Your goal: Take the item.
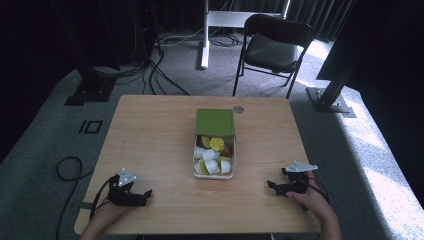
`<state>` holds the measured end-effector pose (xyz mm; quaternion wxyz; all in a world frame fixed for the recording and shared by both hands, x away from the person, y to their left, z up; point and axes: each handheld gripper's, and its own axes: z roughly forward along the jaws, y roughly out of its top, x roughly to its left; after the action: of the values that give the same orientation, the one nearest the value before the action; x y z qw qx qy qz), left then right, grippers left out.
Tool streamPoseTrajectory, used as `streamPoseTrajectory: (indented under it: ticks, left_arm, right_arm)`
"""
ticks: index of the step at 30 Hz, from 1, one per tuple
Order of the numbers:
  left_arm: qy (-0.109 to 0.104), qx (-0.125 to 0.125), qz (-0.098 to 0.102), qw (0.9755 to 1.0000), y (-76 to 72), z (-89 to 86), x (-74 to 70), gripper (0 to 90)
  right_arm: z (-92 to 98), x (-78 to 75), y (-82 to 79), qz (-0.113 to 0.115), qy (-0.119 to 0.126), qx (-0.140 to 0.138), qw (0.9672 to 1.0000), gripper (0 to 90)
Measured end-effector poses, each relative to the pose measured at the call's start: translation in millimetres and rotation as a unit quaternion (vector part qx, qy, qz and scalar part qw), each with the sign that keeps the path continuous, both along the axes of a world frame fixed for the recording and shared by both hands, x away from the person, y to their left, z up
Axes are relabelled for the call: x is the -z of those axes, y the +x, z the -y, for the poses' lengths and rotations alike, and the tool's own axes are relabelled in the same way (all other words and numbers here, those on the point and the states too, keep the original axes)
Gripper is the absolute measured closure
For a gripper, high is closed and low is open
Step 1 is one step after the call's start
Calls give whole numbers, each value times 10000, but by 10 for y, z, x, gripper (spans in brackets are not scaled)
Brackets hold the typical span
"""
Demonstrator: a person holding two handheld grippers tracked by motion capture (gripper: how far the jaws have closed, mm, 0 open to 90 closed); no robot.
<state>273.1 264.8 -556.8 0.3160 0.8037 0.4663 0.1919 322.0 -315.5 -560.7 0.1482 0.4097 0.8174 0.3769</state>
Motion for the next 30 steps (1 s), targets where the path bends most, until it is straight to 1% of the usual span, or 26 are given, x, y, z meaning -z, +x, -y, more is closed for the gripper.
streamPoseTrajectory:
  ticks: [2, 4, 15, 20, 23, 30]
  left_arm:
    - [0, 1, 0, 10000, 0, 0, 0, 16]
    - [-2, 0, 1, 10000, 0, 0, 0, 16]
    - [0, 2, 1, 10000, 0, -1, 0, 16]
    - [-1, 2, 2, 10000, 1, -1, 0, 16]
    - [-1, 3, 2, 10000, 1, -1, 0, 16]
    - [-2, 3, 1, 10000, 1, -1, 0, 16]
  right_arm:
    - [-28, 3, -12, 82, -205, -57, 9997, 120]
    - [-42, 4, -18, 105, -281, -63, 9995, 119]
    - [-51, 6, -21, 110, -279, -23, 9995, 120]
    - [-88, 5, -32, 118, -291, 103, 9995, 120]
    - [-114, 2, -22, 124, -279, 203, 9993, 135]
    - [-181, -5, 22, 167, -225, 272, 9992, 150]
